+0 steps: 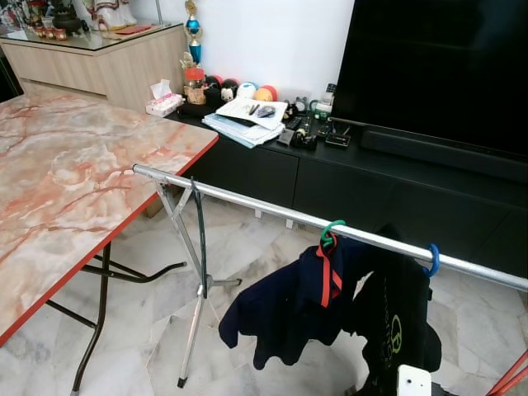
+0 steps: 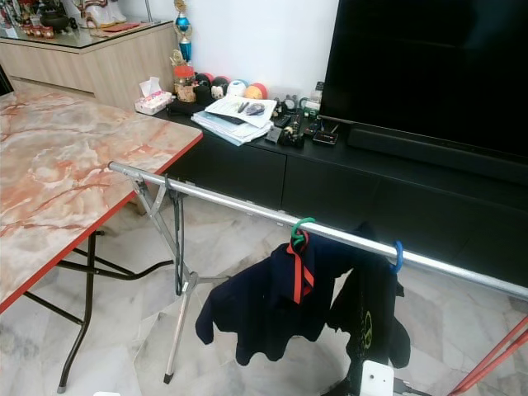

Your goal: Hang hanger

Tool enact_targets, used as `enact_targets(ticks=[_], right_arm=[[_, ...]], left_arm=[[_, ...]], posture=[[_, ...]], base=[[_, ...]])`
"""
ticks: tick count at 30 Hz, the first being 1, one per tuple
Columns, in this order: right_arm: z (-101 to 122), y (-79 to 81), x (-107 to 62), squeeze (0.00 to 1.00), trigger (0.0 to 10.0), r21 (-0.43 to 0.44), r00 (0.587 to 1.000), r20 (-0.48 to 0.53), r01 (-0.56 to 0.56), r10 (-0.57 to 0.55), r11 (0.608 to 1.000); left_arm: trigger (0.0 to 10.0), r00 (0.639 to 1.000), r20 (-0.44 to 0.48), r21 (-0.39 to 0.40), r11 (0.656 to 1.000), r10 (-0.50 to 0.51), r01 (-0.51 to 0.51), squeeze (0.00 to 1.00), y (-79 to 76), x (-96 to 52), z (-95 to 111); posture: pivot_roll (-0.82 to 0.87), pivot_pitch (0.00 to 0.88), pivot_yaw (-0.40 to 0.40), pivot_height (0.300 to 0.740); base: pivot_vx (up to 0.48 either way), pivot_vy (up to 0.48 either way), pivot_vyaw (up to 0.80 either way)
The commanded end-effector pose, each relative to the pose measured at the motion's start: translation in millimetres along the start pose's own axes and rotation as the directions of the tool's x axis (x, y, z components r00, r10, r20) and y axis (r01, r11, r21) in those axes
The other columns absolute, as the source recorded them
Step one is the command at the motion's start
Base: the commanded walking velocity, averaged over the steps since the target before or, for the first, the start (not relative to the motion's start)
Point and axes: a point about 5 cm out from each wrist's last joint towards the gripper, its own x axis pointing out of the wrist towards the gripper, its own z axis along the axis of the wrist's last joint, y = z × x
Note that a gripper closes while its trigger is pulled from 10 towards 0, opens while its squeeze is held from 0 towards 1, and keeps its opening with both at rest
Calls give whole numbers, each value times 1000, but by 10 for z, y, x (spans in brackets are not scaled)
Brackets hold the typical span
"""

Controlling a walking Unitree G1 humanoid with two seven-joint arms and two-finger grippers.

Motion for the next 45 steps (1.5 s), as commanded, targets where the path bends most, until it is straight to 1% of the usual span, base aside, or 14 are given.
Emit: enact_targets(ticks=[1,9,25,29,35,36,37,38,43,45], right_arm=[[-42,8,-9,0,0,-9,1000,-16,0,0,1000],[-39,6,-9,0,0,-9,1000,-13,3,-3,1000],[-139,5,-17,0,0,-53,995,-99,13,-19,999],[-155,5,-22,0,0,-53,994,-103,15,-21,998],[-249,10,-56,0,0,-66,992,-126,14,-22,998],[-275,11,-62,0,0,-79,990,-142,9,-20,997],[-371,10,-88,0,0,-114,980,-198,-7,-16,994],[-414,9,-102,0,0,-129,975,-222,-15,-14,992],[-605,3,-173,0,0,-193,947,-321,-60,-5,979],[-642,-1,-189,0,0,-209,940,-341,-68,-7,976]], left_arm=[[10000,1000,-27,11,1000,-2,2,0,-3,-9,-65],[10000,1000,-28,12,1000,-3,3,0,-3,-10,-67],[10000,1000,-27,13,1000,-1,1,0,0,-10,-66],[10000,1000,-26,13,1000,1,-1,0,1,-10,-65],[10000,1000,-25,15,1000,4,-3,0,6,-10,-64],[10000,1000,-25,15,1000,3,-3,0,6,-10,-64],[10000,1000,-25,15,1000,3,-2,0,5,-10,-63],[10000,1000,-25,16,1000,2,-2,0,5,-10,-63],[10000,1000,-26,15,1000,0,0,0,4,-10,-63],[10000,1000,-26,15,1000,0,1,0,3,-10,-64]], posture=[[103,26,-25,740],[107,27,-25,740],[107,27,-26,740],[107,27,-26,740],[110,29,-25,740],[110,29,-25,740],[110,29,-25,740],[110,29,-25,740],[110,29,-26,740],[110,29,-26,740]], base=[[0,0,0],[0,0,0],[0,0,0],[0,0,0],[0,0,0],[0,0,0],[0,0,0],[0,0,0],[0,0,0],[0,0,0]])
